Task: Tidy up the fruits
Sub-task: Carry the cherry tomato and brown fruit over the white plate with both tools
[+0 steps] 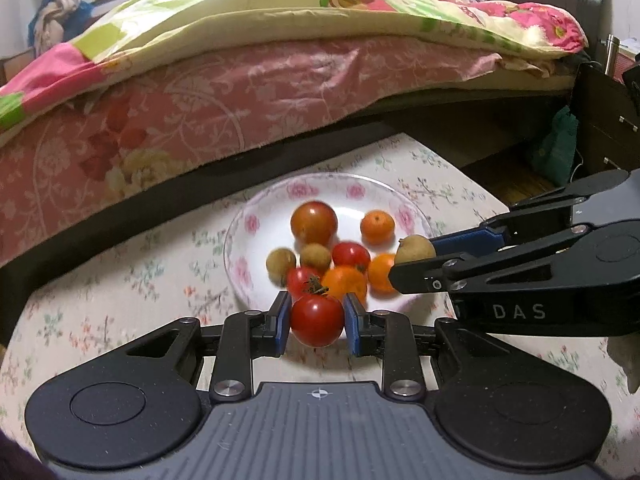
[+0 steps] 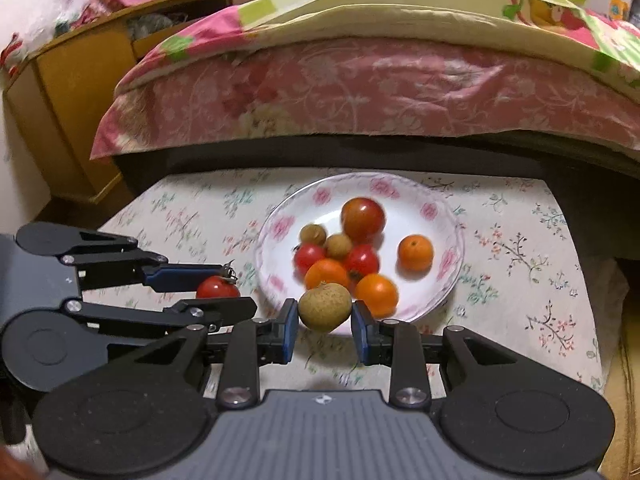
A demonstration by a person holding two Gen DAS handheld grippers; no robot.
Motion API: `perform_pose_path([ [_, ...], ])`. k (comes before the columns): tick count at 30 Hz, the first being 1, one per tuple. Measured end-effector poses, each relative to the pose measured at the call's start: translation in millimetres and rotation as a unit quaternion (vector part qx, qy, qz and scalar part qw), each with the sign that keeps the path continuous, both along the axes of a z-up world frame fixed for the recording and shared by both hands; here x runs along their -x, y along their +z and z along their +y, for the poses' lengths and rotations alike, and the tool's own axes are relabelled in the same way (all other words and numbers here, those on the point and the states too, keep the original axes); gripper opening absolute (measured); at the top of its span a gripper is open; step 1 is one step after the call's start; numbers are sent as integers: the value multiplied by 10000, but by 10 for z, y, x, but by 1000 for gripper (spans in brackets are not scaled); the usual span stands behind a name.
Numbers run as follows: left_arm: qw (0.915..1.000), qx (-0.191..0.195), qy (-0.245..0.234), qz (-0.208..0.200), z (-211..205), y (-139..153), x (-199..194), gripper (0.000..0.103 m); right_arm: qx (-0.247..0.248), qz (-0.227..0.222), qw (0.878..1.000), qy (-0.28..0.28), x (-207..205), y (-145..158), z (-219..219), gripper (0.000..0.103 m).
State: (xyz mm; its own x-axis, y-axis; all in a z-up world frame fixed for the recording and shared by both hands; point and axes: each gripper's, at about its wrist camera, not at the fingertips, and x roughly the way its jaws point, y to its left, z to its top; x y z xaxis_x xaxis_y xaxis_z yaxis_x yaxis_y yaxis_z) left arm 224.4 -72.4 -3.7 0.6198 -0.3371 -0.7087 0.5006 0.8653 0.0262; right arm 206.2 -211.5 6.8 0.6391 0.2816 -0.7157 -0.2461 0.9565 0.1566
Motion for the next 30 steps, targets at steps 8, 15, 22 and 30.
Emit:
perform_pose_path([
  [8, 9999, -52, -48, -92, -136, -57, -277, 34, -83, 72, 9995, -300, -316, -57, -173, 30],
  [15, 9999, -131, -6, -109, -130, -119, -473, 34, -94, 66, 9991, -416, -512, -109, -226, 30],
  [22, 9997, -195, -33, -113, -149, -193, -551, 34, -87, 53, 9990, -429, -628, -164, -230, 30],
  [30, 9994, -307, -36, -155, -168, -259, -604, 34, -37, 106, 9989, -457, -684, -247, -252, 30],
])
